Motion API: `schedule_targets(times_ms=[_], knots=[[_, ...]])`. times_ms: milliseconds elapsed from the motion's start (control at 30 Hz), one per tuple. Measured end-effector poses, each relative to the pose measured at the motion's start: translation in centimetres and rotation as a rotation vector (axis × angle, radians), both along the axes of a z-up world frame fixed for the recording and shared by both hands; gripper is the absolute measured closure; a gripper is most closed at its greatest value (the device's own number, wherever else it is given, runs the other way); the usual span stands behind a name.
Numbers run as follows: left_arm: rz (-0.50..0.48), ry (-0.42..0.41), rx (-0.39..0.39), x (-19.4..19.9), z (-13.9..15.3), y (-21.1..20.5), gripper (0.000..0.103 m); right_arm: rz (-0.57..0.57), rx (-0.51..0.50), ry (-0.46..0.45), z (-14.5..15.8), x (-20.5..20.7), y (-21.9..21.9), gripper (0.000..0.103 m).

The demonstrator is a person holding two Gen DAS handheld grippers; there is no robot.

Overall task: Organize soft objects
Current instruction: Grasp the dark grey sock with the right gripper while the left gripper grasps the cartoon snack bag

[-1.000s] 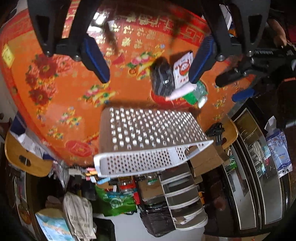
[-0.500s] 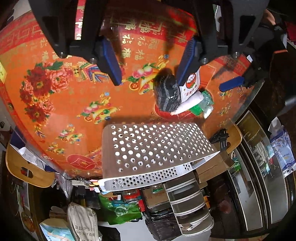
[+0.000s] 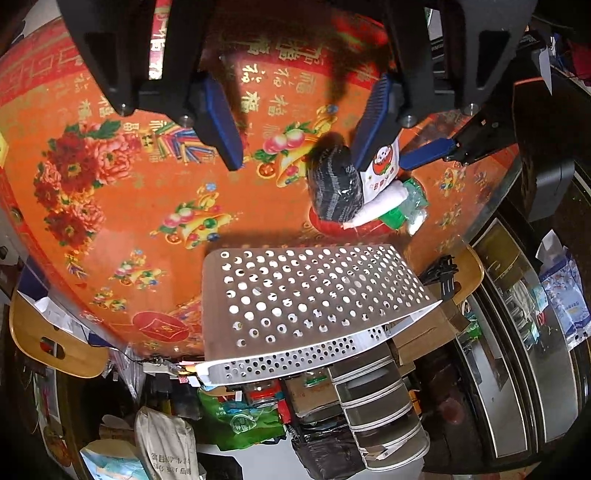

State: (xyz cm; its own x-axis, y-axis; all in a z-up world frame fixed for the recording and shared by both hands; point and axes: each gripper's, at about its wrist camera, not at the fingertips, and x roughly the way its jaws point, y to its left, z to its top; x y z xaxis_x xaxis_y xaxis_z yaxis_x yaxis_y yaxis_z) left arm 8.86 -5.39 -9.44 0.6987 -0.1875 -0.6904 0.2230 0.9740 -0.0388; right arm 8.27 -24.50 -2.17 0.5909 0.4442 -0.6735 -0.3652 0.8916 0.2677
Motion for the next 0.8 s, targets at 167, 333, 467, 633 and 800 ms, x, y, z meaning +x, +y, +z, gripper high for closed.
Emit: schedule_targets(times_ms=[167,333,467,633,800], knots=[[-0.014,-0.026,0.003,-0.7,0.1,0.3,0.074,0.018,0.014,0.010,-0.3,0.3,0.8,0.041],[0.002,-0.053,-0.014,-1.7,0.4,1.5,0.084,0.054,0.004,0.016,-0.8,0.7,2.5,0.041],[0.019,-0.055,-0.023,-2.1,0.2,2.7,0.085,0.076,-0.009,0.024,-1.3,1.0,3.8,0.041],[0.025,-0.072,-0.037,-2.7,0.3,3.8,0.086,0.088,-0.039,0.012,-1.8,1.5,5.1,0.041],[0.011,-0.086,-0.057,-3.2,0.5,4.4,0.087,0.089,-0.076,0.010,-2.3,2.0,5.8,0.063]])
